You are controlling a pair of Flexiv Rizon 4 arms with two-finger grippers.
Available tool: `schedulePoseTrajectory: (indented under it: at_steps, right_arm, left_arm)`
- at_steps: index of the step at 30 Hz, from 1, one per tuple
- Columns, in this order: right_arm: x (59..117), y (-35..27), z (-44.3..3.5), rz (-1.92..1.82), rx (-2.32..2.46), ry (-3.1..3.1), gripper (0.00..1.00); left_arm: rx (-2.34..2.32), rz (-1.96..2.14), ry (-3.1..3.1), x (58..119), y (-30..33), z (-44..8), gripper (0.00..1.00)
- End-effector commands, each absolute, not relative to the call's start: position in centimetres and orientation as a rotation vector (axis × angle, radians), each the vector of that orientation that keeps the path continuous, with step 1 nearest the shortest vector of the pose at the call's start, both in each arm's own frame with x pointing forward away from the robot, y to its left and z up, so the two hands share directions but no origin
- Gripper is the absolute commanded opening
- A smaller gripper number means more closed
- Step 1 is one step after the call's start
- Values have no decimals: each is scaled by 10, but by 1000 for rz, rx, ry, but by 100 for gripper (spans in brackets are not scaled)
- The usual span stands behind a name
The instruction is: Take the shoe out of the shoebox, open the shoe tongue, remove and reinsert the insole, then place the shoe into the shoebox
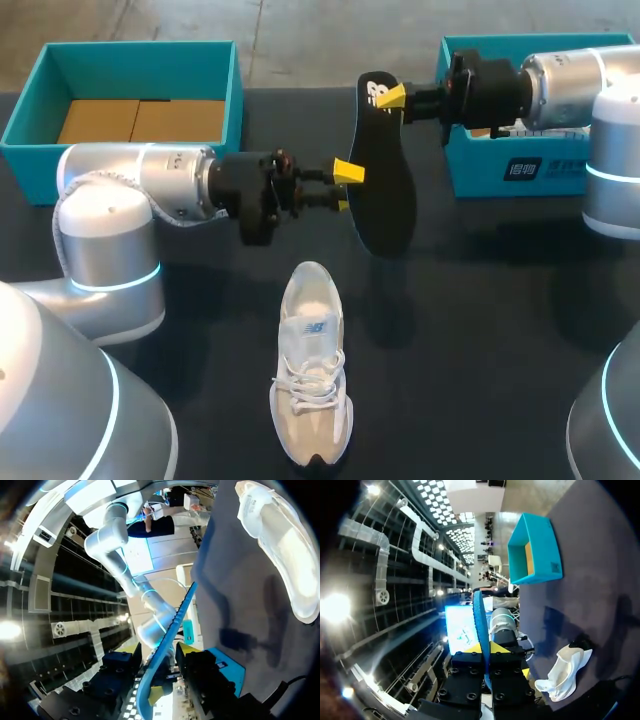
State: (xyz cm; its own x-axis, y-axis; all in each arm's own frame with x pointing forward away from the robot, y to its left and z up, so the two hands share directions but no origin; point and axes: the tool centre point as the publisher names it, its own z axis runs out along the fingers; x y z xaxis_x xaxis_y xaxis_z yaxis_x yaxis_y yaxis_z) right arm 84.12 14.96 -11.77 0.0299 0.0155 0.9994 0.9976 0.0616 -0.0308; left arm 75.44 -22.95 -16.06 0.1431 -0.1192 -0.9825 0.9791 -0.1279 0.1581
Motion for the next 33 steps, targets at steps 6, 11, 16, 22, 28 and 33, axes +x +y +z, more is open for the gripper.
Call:
schedulePoseTrajectory:
  at_steps: [6, 11, 16, 22, 28, 33]
  right_arm:
    - [840, 150, -118, -1135, -1191, -1227, 0]
    - [840, 150, -118, -1135, -1191, -1227, 0]
    - [840, 150, -118, -1135, -1191, -1227, 0]
    - [840, 150, -118, -1135, -1191, -1227, 0]
    - [840, 150, -118, -1135, -1191, -1227, 0]
    - [840, 150, -118, -1135, -1191, -1227, 0]
  left_arm:
    - [1298, -1256, 932, 753, -235, -158, 35]
    - [1301, -1261, 918, 752, -237, -154, 32]
    - [1305, -1261, 913, 752, -240, -153, 26]
    - [1305, -1259, 914, 752, -241, -154, 0]
    - [1301, -1251, 911, 753, -242, -153, 0]
    - [1299, -1248, 907, 753, -242, -153, 0]
